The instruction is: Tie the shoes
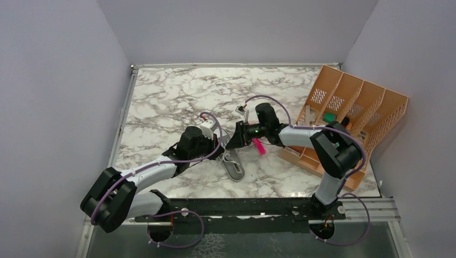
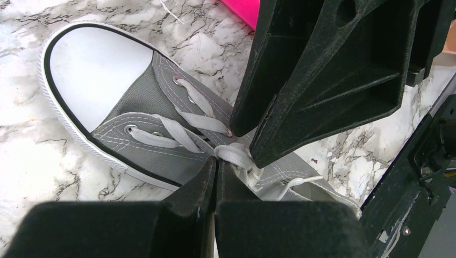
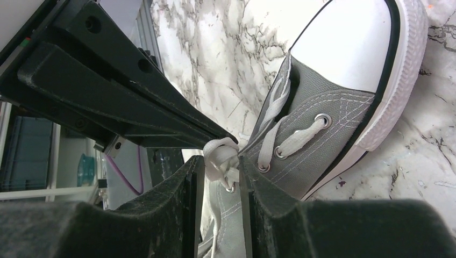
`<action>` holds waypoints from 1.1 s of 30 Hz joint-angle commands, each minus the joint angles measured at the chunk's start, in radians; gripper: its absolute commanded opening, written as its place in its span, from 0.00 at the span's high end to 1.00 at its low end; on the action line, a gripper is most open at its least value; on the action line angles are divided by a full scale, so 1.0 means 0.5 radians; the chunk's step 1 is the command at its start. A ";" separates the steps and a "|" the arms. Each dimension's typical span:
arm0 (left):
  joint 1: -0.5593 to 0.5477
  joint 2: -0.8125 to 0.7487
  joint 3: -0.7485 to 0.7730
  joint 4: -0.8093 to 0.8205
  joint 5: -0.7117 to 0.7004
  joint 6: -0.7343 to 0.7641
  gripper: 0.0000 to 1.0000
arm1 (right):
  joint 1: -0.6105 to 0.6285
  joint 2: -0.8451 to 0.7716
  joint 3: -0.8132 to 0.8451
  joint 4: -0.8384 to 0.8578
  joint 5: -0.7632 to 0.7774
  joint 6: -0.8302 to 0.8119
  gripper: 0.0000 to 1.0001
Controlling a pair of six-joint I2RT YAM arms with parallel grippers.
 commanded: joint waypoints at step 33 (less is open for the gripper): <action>-0.034 -0.068 0.009 0.002 -0.045 -0.021 1.00 | 0.106 -0.175 0.048 -0.329 0.258 -0.165 0.53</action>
